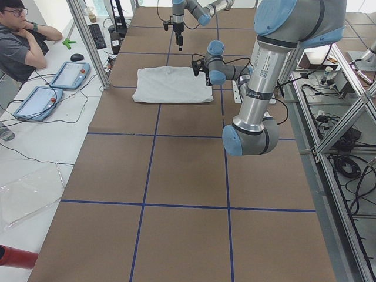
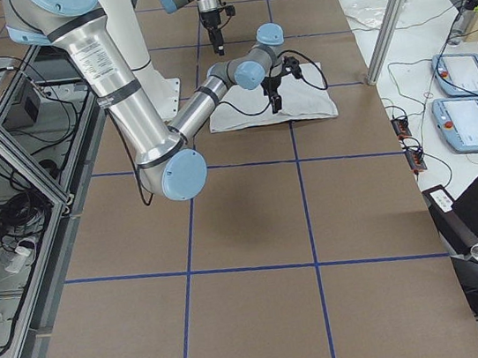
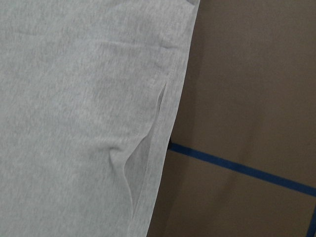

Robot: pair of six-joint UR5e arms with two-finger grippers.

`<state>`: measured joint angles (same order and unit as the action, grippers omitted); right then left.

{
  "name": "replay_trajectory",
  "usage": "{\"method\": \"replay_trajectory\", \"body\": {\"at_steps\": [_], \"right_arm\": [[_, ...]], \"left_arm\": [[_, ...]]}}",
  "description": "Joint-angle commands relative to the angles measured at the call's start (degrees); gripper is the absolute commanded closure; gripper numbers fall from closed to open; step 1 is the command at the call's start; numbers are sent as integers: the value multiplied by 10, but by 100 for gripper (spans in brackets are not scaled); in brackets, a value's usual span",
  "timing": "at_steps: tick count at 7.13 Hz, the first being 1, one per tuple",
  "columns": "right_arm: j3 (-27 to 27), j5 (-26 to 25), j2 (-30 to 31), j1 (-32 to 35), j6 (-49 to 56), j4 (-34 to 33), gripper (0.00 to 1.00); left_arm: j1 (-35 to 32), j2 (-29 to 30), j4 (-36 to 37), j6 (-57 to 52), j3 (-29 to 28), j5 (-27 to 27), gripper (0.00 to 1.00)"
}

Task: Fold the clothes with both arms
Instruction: 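Move the left gripper to the near edge while the right moves to the side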

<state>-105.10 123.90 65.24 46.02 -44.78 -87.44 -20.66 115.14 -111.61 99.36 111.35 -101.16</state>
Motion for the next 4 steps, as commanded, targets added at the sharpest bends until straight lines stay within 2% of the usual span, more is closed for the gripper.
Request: {"method": "replay_trajectory", "body": {"at_steps": [1,4], "right_arm": [[-16,-2,9,-21,-45,3,0],[-18,-2,7,-24,-52,3,0]], "left_arm": [[12,-4,2,5,-34,11,0],[16,-11,42,4,-36,10,0]]}}
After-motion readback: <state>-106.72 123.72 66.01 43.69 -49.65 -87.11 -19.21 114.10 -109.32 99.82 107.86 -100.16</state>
